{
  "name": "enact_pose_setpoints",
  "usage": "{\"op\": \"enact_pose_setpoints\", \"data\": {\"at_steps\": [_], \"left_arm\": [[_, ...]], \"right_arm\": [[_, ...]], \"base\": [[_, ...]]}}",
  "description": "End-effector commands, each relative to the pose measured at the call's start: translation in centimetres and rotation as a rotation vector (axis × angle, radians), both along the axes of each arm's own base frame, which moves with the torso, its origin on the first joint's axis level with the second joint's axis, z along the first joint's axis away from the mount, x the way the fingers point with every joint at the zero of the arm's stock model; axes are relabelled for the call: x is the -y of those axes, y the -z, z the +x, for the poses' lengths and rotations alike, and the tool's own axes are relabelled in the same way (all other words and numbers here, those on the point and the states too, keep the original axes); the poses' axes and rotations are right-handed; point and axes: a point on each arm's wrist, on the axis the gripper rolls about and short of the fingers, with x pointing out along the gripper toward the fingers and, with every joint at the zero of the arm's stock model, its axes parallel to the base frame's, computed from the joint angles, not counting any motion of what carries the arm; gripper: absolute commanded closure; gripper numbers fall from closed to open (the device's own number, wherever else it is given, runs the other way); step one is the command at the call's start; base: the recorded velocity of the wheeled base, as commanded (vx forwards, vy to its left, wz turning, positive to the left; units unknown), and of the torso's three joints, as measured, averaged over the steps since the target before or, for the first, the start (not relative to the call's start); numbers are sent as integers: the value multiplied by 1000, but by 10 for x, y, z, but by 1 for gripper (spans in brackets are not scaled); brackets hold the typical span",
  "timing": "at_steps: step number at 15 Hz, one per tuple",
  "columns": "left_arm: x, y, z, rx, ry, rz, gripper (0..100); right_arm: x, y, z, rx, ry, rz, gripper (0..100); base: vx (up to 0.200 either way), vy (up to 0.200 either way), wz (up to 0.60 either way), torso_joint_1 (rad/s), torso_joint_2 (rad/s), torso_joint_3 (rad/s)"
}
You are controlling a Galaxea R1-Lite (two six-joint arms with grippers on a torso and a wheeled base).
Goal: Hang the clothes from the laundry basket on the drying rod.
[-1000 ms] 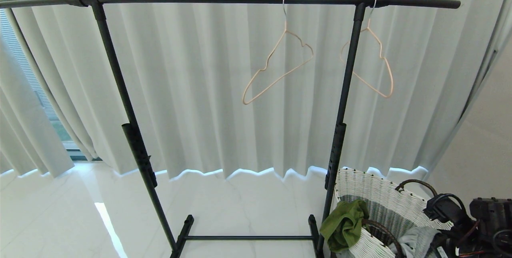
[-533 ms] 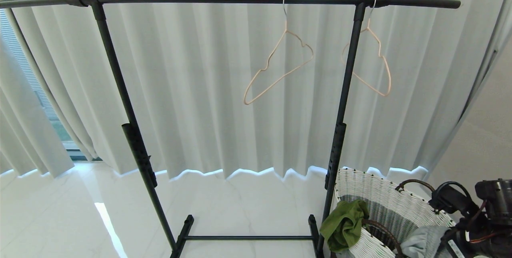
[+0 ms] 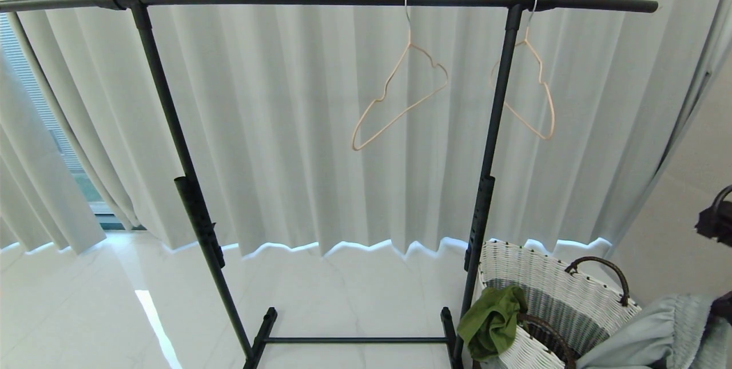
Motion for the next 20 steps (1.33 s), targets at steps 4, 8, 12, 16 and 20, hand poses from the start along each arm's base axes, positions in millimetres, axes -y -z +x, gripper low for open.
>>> {"op": "enact_pose_setpoints", "data": {"at_steps": [4, 8, 12, 16, 20], "left_arm": [[0, 0, 0, 1, 0, -1, 0], [0, 0, 0, -5, 4, 22, 0], [0, 0, 0, -5, 2, 27, 0], [0, 0, 0, -5, 4, 30, 0], [0, 0, 0, -5, 4, 30, 0]], "right_arm": [[-3, -31, -34, 204, 16, 71, 100], [-7, -40, -50, 288, 21, 156, 100], [-7, -45, -52, 354, 17, 171, 100], [-8, -46, -51, 373, 4, 175, 100], [-11, -40, -54, 372, -29, 179, 100]], "base": [[0, 0, 0, 0, 0, 0], [0, 0, 0, 0, 0, 0], [0, 0, 0, 0, 0, 0], [-200, 0, 0, 4, 4, 4], [-200, 0, 0, 1, 1, 6]]}}
